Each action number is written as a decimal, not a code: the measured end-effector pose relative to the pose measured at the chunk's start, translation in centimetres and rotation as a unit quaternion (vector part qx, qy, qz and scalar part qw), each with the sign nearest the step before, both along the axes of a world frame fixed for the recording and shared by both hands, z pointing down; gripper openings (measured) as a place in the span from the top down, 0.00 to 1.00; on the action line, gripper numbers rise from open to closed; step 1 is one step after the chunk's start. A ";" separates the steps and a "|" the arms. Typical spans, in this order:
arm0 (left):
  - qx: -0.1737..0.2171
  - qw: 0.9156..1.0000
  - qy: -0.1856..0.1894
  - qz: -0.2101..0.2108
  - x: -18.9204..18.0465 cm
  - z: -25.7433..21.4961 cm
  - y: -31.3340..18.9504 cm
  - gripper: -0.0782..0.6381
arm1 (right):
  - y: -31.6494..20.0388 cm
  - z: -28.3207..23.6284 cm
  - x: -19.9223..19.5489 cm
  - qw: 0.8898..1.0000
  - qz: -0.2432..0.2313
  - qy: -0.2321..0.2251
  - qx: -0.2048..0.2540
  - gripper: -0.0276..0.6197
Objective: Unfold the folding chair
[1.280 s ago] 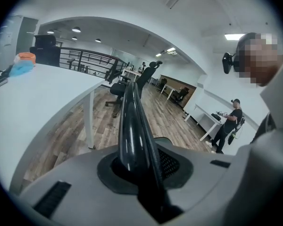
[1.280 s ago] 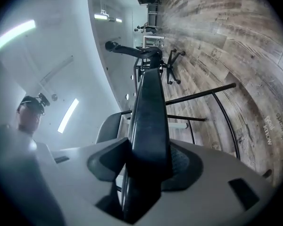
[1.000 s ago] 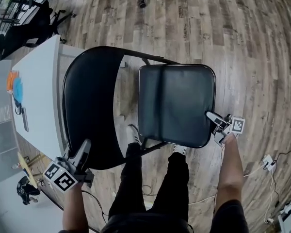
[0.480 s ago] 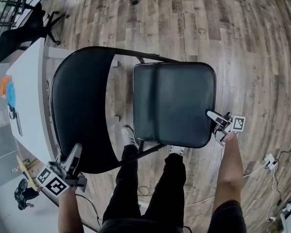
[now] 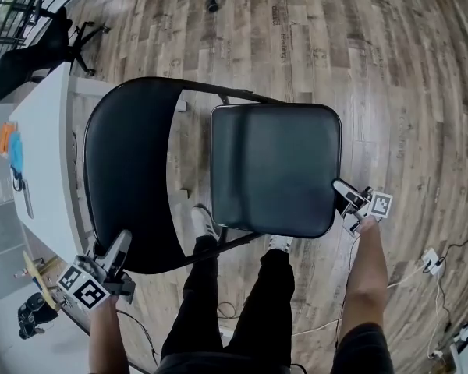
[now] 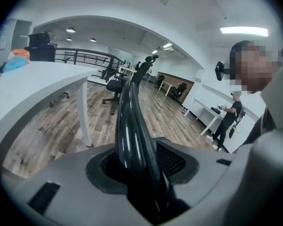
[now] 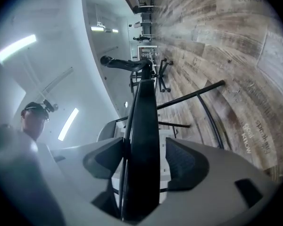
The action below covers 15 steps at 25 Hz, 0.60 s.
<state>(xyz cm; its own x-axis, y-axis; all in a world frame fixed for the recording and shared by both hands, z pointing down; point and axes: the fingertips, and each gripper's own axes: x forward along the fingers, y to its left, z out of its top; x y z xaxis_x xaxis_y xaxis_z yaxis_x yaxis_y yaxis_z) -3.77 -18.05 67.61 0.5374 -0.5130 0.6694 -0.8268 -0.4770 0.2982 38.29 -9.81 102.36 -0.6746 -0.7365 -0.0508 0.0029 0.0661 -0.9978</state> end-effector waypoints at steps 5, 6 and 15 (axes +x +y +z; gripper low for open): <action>0.024 0.998 -0.019 -0.060 -2.9 -2.4 0.4 0.55 | 1.2 -0.9 4.3 0.982 0.085 0.155 -0.068 0.52; 0.023 0.997 -0.016 -0.071 -3.3 -3.0 0.7 0.54 | 1.4 -2.4 5.2 0.975 0.108 0.181 -0.073 0.52; 0.106 0.991 0.026 -0.078 -1.1 -15.1 2.8 0.61 | 1.5 -40.5 -3.2 0.939 0.163 0.151 0.261 0.85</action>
<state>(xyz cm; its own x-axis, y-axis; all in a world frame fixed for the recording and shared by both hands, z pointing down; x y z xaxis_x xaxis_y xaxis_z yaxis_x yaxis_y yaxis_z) -4.86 -15.22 52.47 0.4718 -0.7187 0.5108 -0.8813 -0.4021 0.2483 35.07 -8.35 61.90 -0.4594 -0.8340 -0.3057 -0.3795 0.4954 -0.7814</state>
